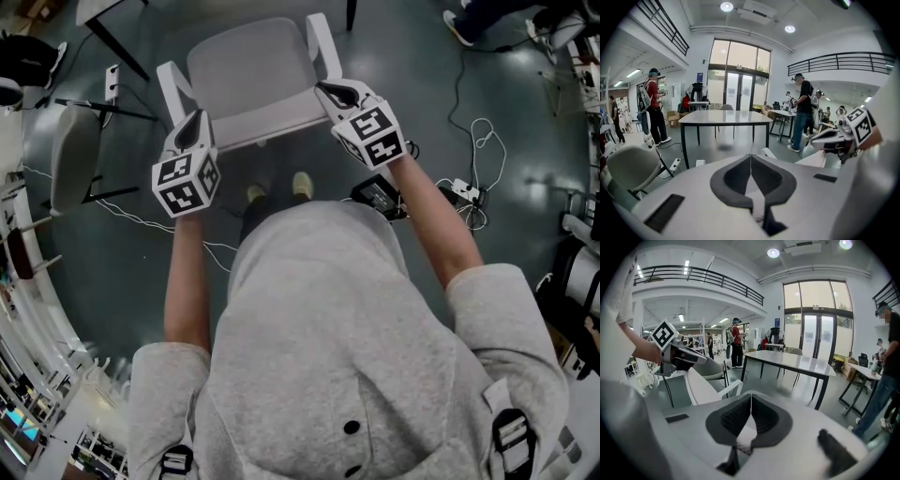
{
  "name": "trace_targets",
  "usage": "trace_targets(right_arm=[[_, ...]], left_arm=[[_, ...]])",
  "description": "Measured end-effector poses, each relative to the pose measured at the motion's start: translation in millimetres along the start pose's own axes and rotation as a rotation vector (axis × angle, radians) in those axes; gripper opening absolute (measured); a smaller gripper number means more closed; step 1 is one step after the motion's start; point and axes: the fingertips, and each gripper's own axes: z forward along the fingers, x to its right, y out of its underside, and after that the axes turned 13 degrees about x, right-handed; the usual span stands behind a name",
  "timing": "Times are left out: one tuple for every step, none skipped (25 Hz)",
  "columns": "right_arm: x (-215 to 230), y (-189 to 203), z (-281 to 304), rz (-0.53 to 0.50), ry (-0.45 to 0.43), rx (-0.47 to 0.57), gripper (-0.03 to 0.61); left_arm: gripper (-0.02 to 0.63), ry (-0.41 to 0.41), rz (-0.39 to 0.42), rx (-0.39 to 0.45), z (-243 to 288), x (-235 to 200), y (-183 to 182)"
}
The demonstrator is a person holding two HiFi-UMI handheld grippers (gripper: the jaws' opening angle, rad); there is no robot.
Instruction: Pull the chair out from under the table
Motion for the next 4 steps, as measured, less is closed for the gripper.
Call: trace_targets(right_arm=[[-0.2,0.1,0.1,0.001,0.001,0.000,0.029],[-0.4,0.2,0.5,0.002,0.002,-0.001,0.029],[-0.7,0.5,1.1,0.003,0.002,-0.001,0.029],[-1.0,0.8,1.7,0.003,0.003,-0.002,0.029]], left_arm=[[0.018,0.002,0.000,0.000,-0.2,-0.1,0.2],[0.018,0.003,0.000,0.000,-0.3,-0.5,0.6],[0.018,0.003,-0.001,-0.001,-0.4,-1.0,1.1],[0.018,0.003,-0.002,-0.002,-0.6,-1.6,1.6]])
